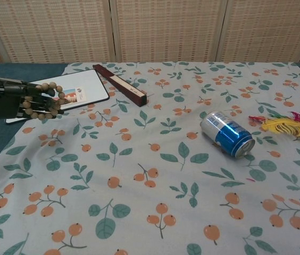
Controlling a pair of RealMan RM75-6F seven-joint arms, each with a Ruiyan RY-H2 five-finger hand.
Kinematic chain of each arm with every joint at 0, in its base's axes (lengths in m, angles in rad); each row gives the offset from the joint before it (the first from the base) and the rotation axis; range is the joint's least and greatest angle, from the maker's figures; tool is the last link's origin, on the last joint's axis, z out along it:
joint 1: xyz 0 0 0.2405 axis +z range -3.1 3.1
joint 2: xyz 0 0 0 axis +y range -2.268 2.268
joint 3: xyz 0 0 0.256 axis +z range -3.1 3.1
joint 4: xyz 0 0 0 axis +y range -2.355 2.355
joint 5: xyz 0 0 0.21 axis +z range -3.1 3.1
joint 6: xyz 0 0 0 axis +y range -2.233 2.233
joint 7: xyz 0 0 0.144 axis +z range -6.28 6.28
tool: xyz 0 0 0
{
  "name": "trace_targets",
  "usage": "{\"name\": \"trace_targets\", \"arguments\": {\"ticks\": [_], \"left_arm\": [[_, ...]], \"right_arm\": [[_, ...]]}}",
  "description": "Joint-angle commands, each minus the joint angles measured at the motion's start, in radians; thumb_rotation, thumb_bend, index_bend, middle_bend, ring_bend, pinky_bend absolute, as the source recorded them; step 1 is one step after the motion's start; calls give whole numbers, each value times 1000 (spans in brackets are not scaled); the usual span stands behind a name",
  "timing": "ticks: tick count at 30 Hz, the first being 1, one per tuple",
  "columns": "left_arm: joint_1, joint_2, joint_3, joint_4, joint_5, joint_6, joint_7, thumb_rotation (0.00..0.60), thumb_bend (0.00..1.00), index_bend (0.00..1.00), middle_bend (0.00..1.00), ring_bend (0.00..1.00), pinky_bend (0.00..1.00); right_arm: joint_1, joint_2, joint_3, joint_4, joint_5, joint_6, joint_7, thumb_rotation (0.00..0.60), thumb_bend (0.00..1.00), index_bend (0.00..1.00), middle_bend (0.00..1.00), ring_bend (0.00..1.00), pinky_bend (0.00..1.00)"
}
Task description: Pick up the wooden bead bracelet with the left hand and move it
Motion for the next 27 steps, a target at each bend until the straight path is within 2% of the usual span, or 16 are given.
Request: {"name": "trace_targets", "arguments": {"ticks": [1, 4, 9, 14, 19, 22, 23, 27], "left_arm": [[104, -89, 12, -137, 233, 240, 197, 600, 1000, 520, 551, 227, 0], [155, -141, 38, -177, 369, 322, 241, 600, 1000, 496, 533, 215, 0], [203, -193, 124, -199, 594, 398, 246, 600, 1000, 407, 463, 168, 0], [202, -198, 240, -199, 795, 478, 160, 600, 1000, 322, 405, 130, 0], [165, -159, 364, -187, 938, 582, 42, 600, 990, 157, 263, 59, 0], [136, -128, 448, -174, 1025, 668, -32, 600, 819, 35, 178, 17, 0], [123, -111, 484, -169, 1058, 698, -61, 600, 725, 7, 141, 6, 0], [87, -61, 582, -168, 1119, 788, -149, 600, 512, 0, 22, 0, 0]], "right_arm": [[1, 0, -1, -1, -1, -1, 0, 419, 151, 0, 0, 0, 0], [1, 0, -1, -1, -3, -2, 1, 418, 151, 0, 0, 0, 0], [1, 2, -2, -1, -7, -1, 2, 419, 152, 0, 0, 0, 0], [-1, 6, -2, -2, -10, 4, 9, 419, 152, 0, 0, 0, 0], [-4, 10, -2, -3, -13, 11, 16, 419, 152, 0, 0, 0, 0], [-5, 12, -2, -3, -15, 14, 19, 419, 151, 0, 0, 0, 0], [-6, 13, -2, -3, -16, 16, 20, 419, 151, 0, 0, 0, 0], [-8, 14, -3, -5, -19, 19, 20, 419, 151, 0, 0, 0, 0]]}}
